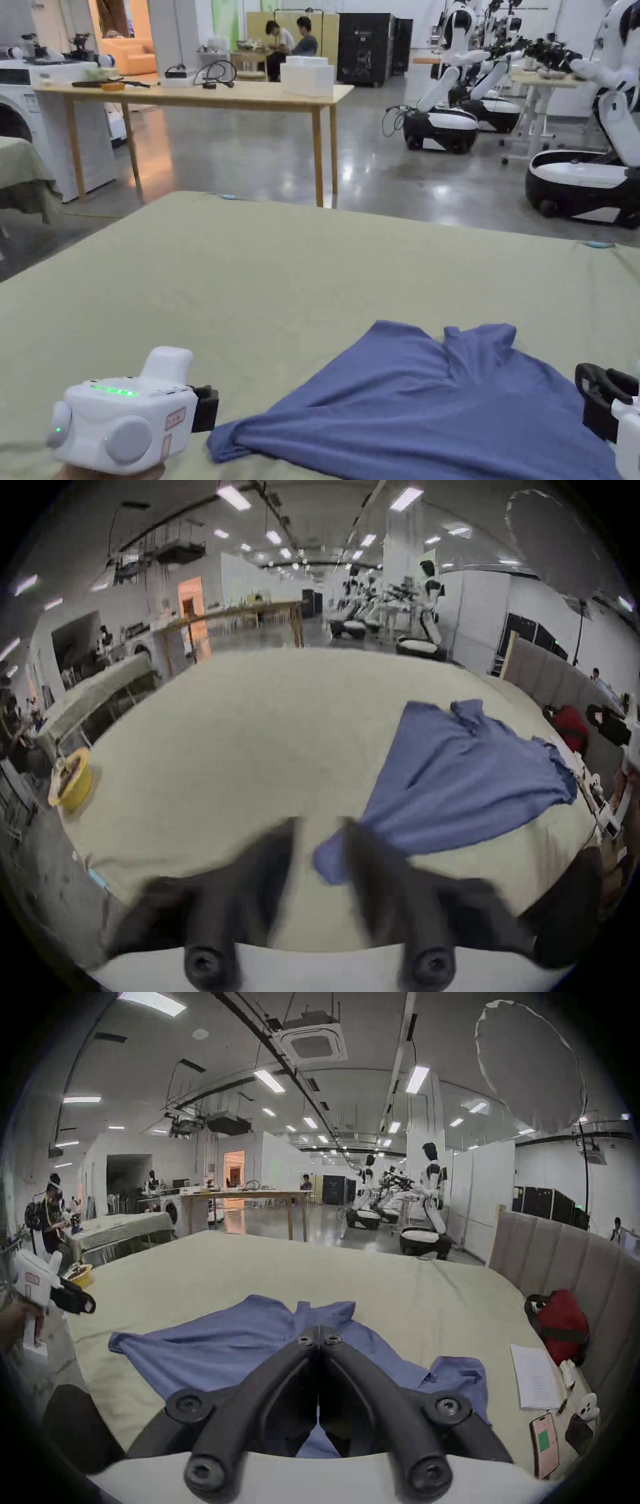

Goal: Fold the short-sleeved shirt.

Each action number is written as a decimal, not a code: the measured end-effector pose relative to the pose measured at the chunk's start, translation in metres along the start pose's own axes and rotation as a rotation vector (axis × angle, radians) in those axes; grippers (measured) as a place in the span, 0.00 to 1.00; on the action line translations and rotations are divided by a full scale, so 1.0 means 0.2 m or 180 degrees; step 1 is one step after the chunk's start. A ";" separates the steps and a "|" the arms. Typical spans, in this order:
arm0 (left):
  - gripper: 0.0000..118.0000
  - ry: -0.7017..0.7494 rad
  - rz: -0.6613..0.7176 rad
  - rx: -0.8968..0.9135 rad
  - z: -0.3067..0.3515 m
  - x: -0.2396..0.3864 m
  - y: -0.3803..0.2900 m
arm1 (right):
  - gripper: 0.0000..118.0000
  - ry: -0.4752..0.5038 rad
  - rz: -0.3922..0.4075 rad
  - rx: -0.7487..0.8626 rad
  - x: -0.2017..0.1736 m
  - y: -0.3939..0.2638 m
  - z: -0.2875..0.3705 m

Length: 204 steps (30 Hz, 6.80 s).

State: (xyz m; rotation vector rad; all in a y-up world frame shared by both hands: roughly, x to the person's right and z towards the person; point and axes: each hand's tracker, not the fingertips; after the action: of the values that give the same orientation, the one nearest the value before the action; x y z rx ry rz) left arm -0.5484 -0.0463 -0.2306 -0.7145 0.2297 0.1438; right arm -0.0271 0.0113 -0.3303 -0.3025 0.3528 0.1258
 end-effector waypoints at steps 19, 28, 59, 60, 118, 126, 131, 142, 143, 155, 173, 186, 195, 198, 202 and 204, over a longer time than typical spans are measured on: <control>0.11 -0.0311 -0.0360 -0.0617 -0.43 0.15 -0.10 | 0.00 -0.0215 -0.0035 -0.0469 0.18 -0.02 -0.27; 0.03 -0.0246 -0.0454 -0.0365 -0.20 0.26 -0.01 | 0.08 -0.0233 0.0037 -0.1441 0.48 0.02 -0.99; 0.02 -0.0299 -0.0123 -0.0117 -0.19 0.31 0.27 | 0.02 -0.0139 -0.0019 -0.0463 0.35 0.41 -0.42; 0.02 -0.0308 -0.0069 -0.0053 -0.18 0.32 0.32 | 0.02 -0.0181 0.0104 -0.0328 0.34 0.46 -0.35; 0.02 0.0214 -0.0424 0.1412 0.06 0.84 1.50 | 0.02 -0.0928 0.0041 0.0602 0.80 1.14 -0.15; 0.02 0.0031 -0.0416 0.0883 0.20 0.65 0.65 | 0.02 -0.0652 -0.0034 0.0008 0.65 0.41 0.28; 0.02 -0.0035 -0.0338 0.0371 0.14 0.47 0.10 | 0.02 -0.0471 -0.0184 -0.0600 0.54 -0.19 0.38; 0.68 0.0048 -0.0361 0.0028 0.05 0.30 -0.35 | 0.29 -0.0630 -0.0433 -0.0907 0.41 -0.69 0.47; 0.94 0.0013 -0.0369 0.0091 0.07 0.30 -0.33 | 0.57 -0.0645 -0.0420 -0.0859 0.39 -0.64 0.50; 0.00 -0.0245 -0.0469 0.1174 0.49 0.52 -0.32 | 0.00 -0.0728 -0.0057 0.0273 0.14 -0.31 0.70; 0.98 -0.0186 -0.0431 -0.0027 0.06 0.13 -0.44 | 0.00 -0.0573 -0.0207 -0.0403 0.24 -0.53 0.62; 0.02 -0.0305 -0.0699 -0.0275 -0.16 0.31 -0.29 | 1.00 -0.0559 -0.0435 -0.0946 0.39 -0.76 0.62; 0.02 -0.0282 -0.0629 -0.0266 -0.06 0.40 -0.29 | 0.02 -0.0139 -0.1040 -0.0942 0.50 -0.85 0.43; 0.02 -0.0174 -0.0768 -0.0145 0.06 0.45 -0.23 | 0.02 -0.0244 -0.0848 -0.0616 0.49 -0.71 0.53; 0.02 -0.0087 -0.0867 0.0169 0.14 0.53 0.04 | 0.02 -0.0310 -0.0717 -0.0374 0.52 -0.46 0.54; 0.02 -0.0068 -0.0928 0.0242 0.11 0.57 0.21 | 0.02 -0.0344 -0.0711 -0.0375 0.57 -0.33 0.45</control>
State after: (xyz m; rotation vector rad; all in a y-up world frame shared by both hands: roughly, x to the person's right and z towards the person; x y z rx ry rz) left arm -0.4431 0.0047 -0.2709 -0.6630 0.1080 -0.1345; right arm 0.1200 -0.0159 -0.2726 -0.4474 0.2030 -0.0567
